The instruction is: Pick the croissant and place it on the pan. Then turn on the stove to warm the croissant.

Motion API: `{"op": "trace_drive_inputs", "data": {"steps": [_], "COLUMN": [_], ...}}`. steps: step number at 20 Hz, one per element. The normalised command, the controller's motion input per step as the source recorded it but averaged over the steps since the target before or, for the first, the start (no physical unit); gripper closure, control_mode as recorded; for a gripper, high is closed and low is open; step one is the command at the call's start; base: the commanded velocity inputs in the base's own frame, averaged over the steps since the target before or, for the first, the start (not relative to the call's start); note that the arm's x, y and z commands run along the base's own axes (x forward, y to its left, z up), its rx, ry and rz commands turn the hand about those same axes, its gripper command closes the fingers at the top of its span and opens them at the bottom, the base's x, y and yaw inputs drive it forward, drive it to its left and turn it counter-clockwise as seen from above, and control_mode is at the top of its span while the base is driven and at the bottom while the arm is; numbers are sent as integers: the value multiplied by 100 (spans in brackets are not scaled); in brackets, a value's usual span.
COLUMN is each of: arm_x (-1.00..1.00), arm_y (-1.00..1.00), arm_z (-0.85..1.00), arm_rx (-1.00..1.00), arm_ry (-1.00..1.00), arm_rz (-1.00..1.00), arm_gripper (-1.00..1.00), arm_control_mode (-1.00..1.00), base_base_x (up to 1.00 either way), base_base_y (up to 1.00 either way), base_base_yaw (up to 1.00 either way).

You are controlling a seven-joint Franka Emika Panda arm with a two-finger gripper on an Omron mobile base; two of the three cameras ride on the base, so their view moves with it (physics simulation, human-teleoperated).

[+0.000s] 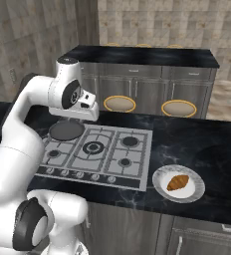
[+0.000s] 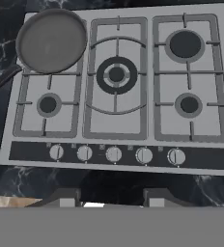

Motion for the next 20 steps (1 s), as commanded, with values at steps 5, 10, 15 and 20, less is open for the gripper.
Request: {"op": "trace_drive_inputs", "data": {"steps": [5,10,15,20], "arm_x": [-1,-4,-5,-3], "arm_y": [-13,-32,-42,-44], "arm_z": [0,0,-1,-2], "arm_rx": [0,0,0,0], "arm_ry": [0,0,0,0], "arm_rz": [0,0,-2,-6], "arm_gripper": [-100,-100,-100,-100], "arm_control_mode": [-100,-100,-100,-100], "base_base_x": [0,0,0,0], "base_base_y": [0,0,0,0], "base_base_yaw": [0,0,0,0]}}
